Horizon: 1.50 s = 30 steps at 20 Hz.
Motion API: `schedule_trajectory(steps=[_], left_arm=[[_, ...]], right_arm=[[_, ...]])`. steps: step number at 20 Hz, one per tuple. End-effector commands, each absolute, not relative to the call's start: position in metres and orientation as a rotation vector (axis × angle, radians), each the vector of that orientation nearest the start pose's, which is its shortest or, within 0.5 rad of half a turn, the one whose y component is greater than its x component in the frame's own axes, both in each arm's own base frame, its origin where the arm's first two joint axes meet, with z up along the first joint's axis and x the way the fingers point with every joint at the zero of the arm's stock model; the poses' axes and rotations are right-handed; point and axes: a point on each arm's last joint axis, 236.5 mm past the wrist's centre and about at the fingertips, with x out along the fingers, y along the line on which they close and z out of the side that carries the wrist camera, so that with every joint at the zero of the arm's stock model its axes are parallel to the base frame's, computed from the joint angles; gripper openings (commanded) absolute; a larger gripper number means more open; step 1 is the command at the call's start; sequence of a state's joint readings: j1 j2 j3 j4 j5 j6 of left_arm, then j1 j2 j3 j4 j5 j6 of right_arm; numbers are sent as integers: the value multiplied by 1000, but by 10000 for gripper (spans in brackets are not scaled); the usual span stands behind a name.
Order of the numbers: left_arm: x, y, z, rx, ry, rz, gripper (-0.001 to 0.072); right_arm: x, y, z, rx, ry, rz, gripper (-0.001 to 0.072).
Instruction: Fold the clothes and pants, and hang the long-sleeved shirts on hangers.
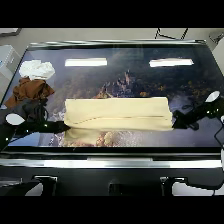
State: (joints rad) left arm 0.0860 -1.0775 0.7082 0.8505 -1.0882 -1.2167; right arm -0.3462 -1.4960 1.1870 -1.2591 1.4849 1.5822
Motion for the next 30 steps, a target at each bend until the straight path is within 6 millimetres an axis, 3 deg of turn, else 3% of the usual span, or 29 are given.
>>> schedule_trajectory(steps=[1,4,7,9,12,13,14,15,16,18,20,22,26,27,29,30], left_arm=[[360,-99,4,-492,1147,-358,26],[419,-101,0,-496,1120,-354,26],[463,-98,-15,-530,1130,-332,27],[480,-100,-30,-547,1153,-324,26],[476,-108,-65,-608,1247,-293,36],[471,-113,-72,-626,1281,-305,172],[466,-116,-73,-636,1303,-316,387],[462,-113,-70,-633,1317,-330,549],[459,-110,-64,-630,1326,-348,555],[454,-102,-46,-626,1325,-374,555],[449,-103,-27,-613,1311,-396,554],[447,-112,-8,-586,1279,-421,554],[443,-139,15,-530,1232,-476,553],[442,-148,17,-520,1230,-492,553],[440,-168,17,-500,1226,-522,519],[441,-179,17,-487,1213,-532,519]], right_arm=[[387,-40,-10,585,1513,-38,29],[445,-28,-25,534,1441,-45,31],[482,-17,-49,623,1397,-37,32],[493,-11,-65,682,1384,-30,33],[489,-2,-83,748,1439,-28,42],[486,-1,-83,751,1450,-24,106],[483,-3,-77,742,1462,-6,273],[479,-9,-67,714,1475,27,565],[473,-22,-58,680,1483,55,717],[460,-57,-60,704,1510,-11,720],[451,-68,-74,749,1551,-31,720],[451,-58,-88,787,1581,-6,720],[466,-21,-98,880,1578,90,718],[466,-12,-99,871,1586,104,669],[467,4,-96,856,1597,140,444],[467,13,-88,853,1590,193,182]])
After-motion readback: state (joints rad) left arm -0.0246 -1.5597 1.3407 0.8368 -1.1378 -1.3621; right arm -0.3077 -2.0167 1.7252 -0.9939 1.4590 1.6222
